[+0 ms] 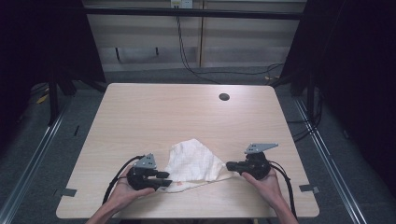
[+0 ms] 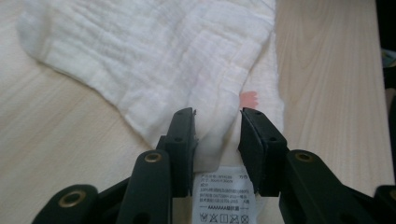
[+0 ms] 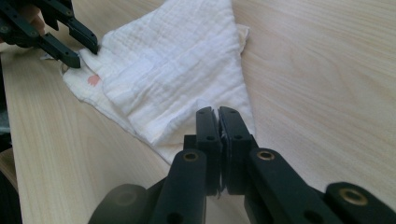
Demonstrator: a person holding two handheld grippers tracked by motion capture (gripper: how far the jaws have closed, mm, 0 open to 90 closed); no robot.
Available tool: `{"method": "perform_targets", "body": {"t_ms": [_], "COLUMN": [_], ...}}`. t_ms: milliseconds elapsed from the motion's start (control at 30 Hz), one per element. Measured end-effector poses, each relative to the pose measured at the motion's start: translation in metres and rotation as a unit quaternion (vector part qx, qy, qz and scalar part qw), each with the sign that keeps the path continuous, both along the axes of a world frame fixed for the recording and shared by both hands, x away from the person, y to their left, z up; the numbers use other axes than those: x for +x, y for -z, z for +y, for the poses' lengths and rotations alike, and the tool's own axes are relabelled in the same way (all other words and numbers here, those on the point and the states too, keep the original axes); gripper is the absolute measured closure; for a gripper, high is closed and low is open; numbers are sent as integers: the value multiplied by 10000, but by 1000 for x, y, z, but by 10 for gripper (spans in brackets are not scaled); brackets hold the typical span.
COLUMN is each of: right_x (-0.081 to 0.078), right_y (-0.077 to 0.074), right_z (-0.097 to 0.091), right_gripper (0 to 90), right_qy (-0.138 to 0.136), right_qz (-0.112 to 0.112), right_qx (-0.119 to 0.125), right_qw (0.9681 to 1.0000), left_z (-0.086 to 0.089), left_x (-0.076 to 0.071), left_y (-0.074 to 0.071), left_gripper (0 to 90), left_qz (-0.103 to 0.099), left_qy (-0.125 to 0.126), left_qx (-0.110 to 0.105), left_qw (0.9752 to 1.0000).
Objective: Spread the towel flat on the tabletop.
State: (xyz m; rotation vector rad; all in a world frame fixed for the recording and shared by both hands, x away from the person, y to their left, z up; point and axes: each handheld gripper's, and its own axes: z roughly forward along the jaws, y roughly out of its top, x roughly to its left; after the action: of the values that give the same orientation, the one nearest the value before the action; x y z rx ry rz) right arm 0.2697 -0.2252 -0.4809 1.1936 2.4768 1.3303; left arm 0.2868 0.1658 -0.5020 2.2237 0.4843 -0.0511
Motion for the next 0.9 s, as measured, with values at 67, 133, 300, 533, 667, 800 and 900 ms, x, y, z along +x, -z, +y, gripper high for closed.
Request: {"method": "perform_targets", "body": {"t_ms": [67, 133, 300, 533, 667, 800, 900], "right_x": [-1, 0, -1, -4, -5, -6, -7], "right_y": [0, 1, 1, 1, -3, -13, -25], "right_z": [0, 0, 1, 4, 1, -4, -6], "right_gripper": [879, 879, 879, 879, 879, 880, 881], "right_qy": [9, 5, -34, -69, -20, -34, -10], "right_qz": [37, 63, 41, 42, 24, -103, -206], "right_qx": [-27, -27, -34, -29, 129, 249, 426], "right_qw": [10000, 10000, 10000, 10000, 9999, 9996, 9989], "left_z": [0, 1, 3, 11, 16, 21, 26], "left_x": [0, 1, 4, 5, 7, 9, 9], "left_y": [0, 1, -1, -11, -15, -27, -39], "left_gripper": [706, 791, 878, 880, 880, 881, 882], "left_qz": [-38, -68, 19, 126, 231, 228, 187], "left_qy": [-61, -184, -189, -231, -332, -410, -398], "left_qx": [14, 41, -30, -410, -584, -768, -952], "left_qw": [10000, 9998, 9998, 9988, 9975, 9959, 9945]}}
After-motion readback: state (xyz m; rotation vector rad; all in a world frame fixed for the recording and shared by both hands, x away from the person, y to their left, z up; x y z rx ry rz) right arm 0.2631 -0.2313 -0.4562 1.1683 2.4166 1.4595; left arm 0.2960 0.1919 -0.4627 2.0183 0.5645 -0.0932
